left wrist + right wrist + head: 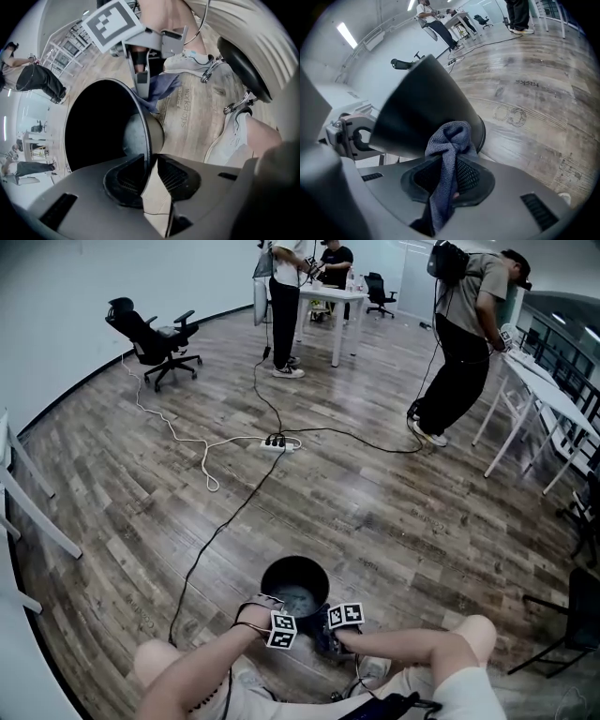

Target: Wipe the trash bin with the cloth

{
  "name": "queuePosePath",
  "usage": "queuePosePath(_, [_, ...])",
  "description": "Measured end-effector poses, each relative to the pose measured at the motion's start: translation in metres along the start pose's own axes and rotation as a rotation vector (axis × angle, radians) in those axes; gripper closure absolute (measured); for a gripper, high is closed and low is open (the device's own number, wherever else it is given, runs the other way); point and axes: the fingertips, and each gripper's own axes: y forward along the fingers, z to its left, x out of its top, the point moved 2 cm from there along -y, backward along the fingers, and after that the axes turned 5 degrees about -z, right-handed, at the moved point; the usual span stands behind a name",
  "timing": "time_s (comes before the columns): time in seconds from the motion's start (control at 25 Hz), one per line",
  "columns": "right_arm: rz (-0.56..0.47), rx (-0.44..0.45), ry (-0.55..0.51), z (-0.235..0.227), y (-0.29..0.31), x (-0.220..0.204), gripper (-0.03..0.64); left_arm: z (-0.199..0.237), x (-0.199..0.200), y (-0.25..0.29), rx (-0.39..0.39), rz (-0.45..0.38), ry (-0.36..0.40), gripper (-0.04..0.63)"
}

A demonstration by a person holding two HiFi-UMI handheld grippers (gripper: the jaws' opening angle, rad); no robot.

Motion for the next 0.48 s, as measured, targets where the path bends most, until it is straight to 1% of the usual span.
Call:
queuePosePath(0.12, [0.005,-0.039,-0.014,-0.021,0.025,-0.013,0.555,-0.002,0.001,0.0,0.001,0.001,0.003,0.496])
queuePosePath(0.24, [0.01,-0.079,0.007,-0.047,0.052,-0.025,0.555,-0.002,0.002,0.0,0.002,0.0,0.004,0.497])
queuePosePath(0.4, [0.01,-0.099,0.075,-0.076,0.081,-0.041,0.555,-0.002,0.003,0.0,0.001,-0.002,0.005,0.499])
queuePosePath(0.48, [0.002,-0.088,0.153,-0.085,0.09,-0.045,0.555,-0.002,0.003,0.0,-0.001,-0.005,0.007,0.499])
